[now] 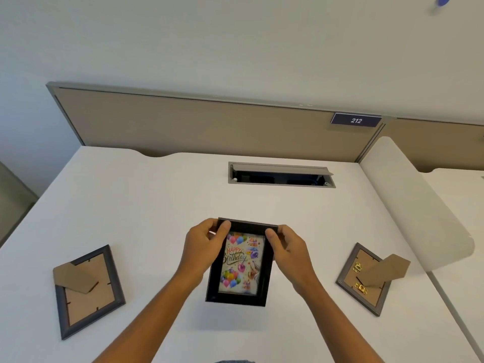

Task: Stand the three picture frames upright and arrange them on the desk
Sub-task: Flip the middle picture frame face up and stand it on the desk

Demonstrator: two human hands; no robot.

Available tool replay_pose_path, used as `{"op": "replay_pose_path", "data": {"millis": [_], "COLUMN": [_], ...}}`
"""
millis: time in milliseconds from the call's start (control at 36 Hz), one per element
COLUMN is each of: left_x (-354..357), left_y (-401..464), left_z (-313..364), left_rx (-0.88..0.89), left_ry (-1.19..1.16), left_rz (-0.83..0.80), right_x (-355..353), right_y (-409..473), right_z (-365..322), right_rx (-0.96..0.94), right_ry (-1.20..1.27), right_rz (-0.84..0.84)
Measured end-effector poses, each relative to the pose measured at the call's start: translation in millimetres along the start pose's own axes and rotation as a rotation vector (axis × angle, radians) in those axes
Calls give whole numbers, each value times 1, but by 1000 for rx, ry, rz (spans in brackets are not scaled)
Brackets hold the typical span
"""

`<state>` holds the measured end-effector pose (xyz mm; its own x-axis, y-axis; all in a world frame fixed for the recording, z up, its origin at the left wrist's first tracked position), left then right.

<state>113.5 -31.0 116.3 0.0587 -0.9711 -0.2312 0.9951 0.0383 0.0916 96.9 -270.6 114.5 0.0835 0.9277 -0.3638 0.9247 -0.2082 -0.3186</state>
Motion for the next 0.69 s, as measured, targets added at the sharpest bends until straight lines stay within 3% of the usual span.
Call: {"op": "replay_pose_path", "data": {"millis": [222,444,694], "left_x": [6,13,26], "left_y": [-3,-4,-4], "left_z": [12,19,27], "left_rx": [-164,-197,-161], "left_ry": [-174,-234,-287], "left_rz": [10,12,-35], "right_x": [-9,-28,-36], "right_y": [-11,-12,-12], "right_z": [-10,-20,-24], "right_rx": [144,129,92], "right_ry": [236,238,187], "right_rz": [9,63,4]}}
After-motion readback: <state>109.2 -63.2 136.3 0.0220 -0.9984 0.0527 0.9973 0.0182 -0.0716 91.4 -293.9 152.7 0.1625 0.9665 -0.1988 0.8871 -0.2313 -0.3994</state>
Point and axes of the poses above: each hand's wrist, its own y-axis towards the middle knuckle, its own x-axis out of the palm, z = x × y, the point moved 10 cm from there along y, towards the middle knuckle, and after that the axes turned 15 degrees about x, right-handed, at the moved point
